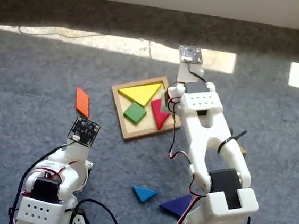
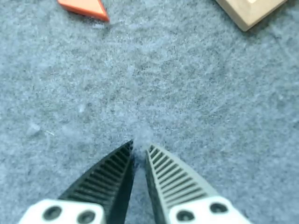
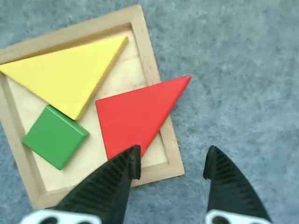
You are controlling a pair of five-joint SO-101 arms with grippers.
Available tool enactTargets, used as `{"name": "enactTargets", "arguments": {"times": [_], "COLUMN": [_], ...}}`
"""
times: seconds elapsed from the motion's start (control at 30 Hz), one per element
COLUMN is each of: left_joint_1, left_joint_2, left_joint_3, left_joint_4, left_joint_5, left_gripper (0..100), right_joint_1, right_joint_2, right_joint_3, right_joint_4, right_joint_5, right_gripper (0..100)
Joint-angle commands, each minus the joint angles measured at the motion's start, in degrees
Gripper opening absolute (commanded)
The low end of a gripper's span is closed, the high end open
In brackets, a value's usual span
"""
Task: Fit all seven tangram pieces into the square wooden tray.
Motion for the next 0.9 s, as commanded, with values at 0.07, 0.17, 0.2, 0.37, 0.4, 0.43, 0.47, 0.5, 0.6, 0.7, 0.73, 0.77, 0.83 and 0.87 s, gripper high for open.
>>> {"name": "enactTargets", "arguments": {"times": [0.07, 0.17, 0.2, 0.37, 0.4, 0.43, 0.47, 0.5, 0.6, 0.7, 0.73, 0.77, 0.83, 0.87], "left_joint_1": [0.75, 0.75, 0.75, 0.75, 0.75, 0.75, 0.75, 0.75, 0.75, 0.75, 0.75, 0.75, 0.75, 0.75], "left_joint_2": [-1.19, -1.19, -1.19, -1.19, -1.19, -1.19, -1.19, -1.19, -1.19, -1.19, -1.19, -1.19, -1.19, -1.19], "left_joint_3": [1.19, 1.19, 1.19, 1.19, 1.19, 1.19, 1.19, 1.19, 1.19, 1.19, 1.19, 1.19, 1.19, 1.19], "left_joint_4": [-0.09, -0.09, -0.09, -0.09, -0.09, -0.09, -0.09, -0.09, -0.09, -0.09, -0.09, -0.09, -0.09, -0.09], "left_joint_5": [0.53, 0.53, 0.53, 0.53, 0.53, 0.53, 0.53, 0.53, 0.53, 0.53, 0.53, 0.53, 0.53, 0.53], "left_gripper": [1, 1, 1, 1, 1, 1, 1, 1, 1, 1, 1, 1, 1, 1], "right_joint_1": [1.27, 1.98, 1.98, 2.07, 2.07, 2.07, 2.07, 2.07, 2.15, 2.15, 2.15, 2.15, 2.07, 1.98], "right_joint_2": [-0.66, -0.66, -0.66, -0.40, 0.13, 1.19, 2.51, 4.09, 8.75, 11.12, 11.56, 12.00, 12.79, 13.05], "right_joint_3": [-4.00, -3.82, -3.74, -3.47, -3.47, -3.82, -4.00, -4.00, -4.88, -9.71, -11.12, -12.18, -13.85, -14.46], "right_joint_4": [0.66, 0.57, 0.57, -2.68, -3.12, -3.21, -3.30, -3.30, -3.38, -3.21, -3.21, -3.21, -3.30, -3.30], "right_joint_5": [0.44, 5.36, 6.07, 6.24, 6.24, 6.24, 6.24, 6.33, 6.33, 6.33, 6.33, 6.33, 6.33, 6.33], "right_gripper": [11.8, 0.3, 0.5, 1.2, 1.2, 1.2, 1.2, 1.2, 1.2, 1.2, 1.2, 1.2, 1.2, 1.2]}}
